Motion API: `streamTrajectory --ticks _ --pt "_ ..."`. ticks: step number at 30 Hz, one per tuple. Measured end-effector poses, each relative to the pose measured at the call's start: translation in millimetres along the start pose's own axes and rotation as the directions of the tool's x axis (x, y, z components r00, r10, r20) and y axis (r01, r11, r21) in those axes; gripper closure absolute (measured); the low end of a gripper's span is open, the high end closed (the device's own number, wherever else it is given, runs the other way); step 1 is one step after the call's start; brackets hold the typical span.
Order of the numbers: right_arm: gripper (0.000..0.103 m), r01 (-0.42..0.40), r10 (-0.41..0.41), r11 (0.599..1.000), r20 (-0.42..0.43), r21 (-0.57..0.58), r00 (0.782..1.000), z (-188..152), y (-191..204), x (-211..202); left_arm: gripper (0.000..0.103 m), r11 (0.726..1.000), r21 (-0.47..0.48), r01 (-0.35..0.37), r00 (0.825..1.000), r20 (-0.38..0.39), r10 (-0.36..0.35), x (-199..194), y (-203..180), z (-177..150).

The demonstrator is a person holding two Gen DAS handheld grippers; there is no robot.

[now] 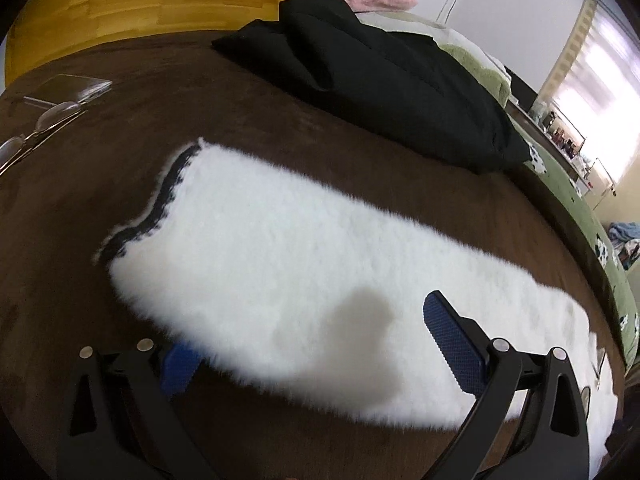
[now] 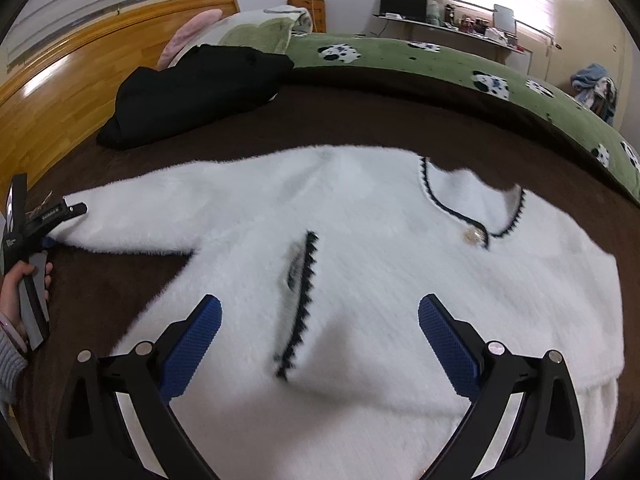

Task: Fold large clothes
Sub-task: 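Reach the left tool to the other sleeve cuff and grasp it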

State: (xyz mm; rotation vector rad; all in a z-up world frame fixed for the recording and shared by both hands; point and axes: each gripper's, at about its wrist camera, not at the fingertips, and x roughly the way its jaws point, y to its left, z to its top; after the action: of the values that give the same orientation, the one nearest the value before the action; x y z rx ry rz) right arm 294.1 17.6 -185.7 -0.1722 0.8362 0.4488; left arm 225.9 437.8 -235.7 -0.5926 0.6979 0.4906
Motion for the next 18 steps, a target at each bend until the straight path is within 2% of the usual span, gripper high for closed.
streamTrajectory --ticks 3,5,7,10,12,16,18 --pt "0.006 -0.011 0.011 1.0 -0.018 -0.008 1.0 15 10 22 0.008 1.0 -0.003 0.012 1.0 0.004 -0.012 0 2 1" --pt "0.006 -0.008 0.008 1.0 -0.034 -0.011 0.999 25 15 37 0.023 1.0 -0.009 0.011 1.0 0.012 -0.011 -1 7 2" --pt "0.006 -0.011 0.011 1.0 -0.048 -0.008 0.999 33 18 53 0.059 0.999 -0.049 0.016 1.0 0.027 -0.014 -4 14 2" --pt "0.006 -0.034 0.034 0.999 -0.066 0.003 0.997 43 22 76 0.08 0.989 -0.137 0.046 0.998 0.049 -0.04 -8 33 0" --pt "0.006 -0.036 0.035 0.999 -0.092 -0.008 0.995 47 27 93 0.083 0.99 -0.127 0.053 0.997 0.069 -0.045 -12 32 0" --pt "0.006 -0.01 0.0 0.997 -0.129 -0.077 0.992 46 38 119 0.087 0.999 -0.017 0.039 0.99 0.138 -0.037 -29 11 3" --pt "0.005 -0.016 0.006 0.997 -0.132 -0.07 0.991 45 37 124 0.088 0.999 0.042 0.034 0.987 0.156 -0.04 -35 0 5"
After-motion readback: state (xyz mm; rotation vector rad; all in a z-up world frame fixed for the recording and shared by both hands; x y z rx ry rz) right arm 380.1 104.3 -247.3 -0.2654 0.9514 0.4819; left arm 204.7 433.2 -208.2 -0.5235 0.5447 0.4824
